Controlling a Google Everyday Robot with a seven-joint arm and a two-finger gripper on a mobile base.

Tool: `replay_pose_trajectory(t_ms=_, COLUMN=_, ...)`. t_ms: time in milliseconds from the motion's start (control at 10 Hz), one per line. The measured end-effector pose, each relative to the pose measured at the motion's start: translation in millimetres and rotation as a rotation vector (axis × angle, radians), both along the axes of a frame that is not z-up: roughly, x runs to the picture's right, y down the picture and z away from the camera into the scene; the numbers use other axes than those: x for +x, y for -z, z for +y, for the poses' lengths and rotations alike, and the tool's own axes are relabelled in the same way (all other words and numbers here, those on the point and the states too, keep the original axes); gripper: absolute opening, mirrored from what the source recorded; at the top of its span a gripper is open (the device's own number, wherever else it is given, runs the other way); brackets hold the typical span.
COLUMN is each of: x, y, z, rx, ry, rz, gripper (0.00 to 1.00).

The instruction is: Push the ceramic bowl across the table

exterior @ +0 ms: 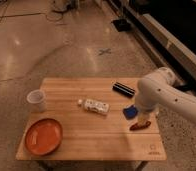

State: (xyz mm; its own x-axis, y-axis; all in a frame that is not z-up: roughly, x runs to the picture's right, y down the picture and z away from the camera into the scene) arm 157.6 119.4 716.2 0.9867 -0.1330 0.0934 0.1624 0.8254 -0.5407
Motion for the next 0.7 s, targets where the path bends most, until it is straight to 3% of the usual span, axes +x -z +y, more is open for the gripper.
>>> replay_pose_trajectory(t_ms=200, x=-59.4, y=-9.2, z=-1.3, rx=-0.011, ry=0.078, rz=-0.057, gripper=0.65)
replay_pose_trajectory(t_ms=700, x=-157.8, y=-18.8, z=14.6, rx=-0.043, ry=0.198, rz=-0.166, gripper=0.65)
